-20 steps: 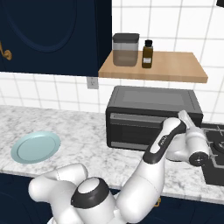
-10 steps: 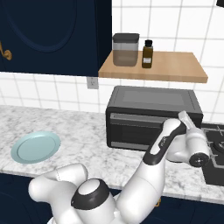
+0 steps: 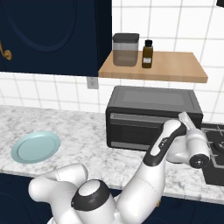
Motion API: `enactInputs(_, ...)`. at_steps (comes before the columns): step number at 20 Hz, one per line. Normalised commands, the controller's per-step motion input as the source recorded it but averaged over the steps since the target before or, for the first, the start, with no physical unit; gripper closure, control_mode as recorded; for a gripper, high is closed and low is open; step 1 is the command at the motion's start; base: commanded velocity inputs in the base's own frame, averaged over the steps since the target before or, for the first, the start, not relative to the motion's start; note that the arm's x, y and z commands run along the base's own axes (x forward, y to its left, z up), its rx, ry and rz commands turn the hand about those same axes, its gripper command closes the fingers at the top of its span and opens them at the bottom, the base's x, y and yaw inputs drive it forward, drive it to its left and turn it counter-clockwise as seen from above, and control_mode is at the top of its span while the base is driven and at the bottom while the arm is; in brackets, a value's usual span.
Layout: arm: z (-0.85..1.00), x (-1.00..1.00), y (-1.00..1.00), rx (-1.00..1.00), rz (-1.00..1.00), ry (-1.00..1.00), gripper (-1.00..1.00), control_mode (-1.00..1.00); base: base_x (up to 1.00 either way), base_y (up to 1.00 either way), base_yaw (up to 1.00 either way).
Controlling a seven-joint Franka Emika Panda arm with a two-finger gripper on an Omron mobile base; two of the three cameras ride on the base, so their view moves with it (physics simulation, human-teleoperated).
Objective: Pick up the kebab skewer and baguette bread, and place them inside the toaster oven. Close the toaster oven door and start by setting the timer.
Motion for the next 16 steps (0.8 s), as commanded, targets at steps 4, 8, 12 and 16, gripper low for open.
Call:
enactInputs(4, -0.02, 0.00, 0.00, 0.00, 0.00, 0.00, -1.00, -1.00, 0.00, 0.00, 0.00)
enactInputs(8, -0.04, 0.00, 0.06, 0.00, 0.00, 0.00, -1.00, -1.00, 0.00, 0.00, 0.00)
enactInputs(12, -0.04, 0.02, 0.08, 0.00, 0.00, 0.00, -1.00, -1.00, 0.00, 0.00, 0.00)
enactInputs(16, 0.00, 0.13, 0.09, 0.00, 0.00, 0.00, -1.00, -1.00, 0.00, 0.00, 0.00)
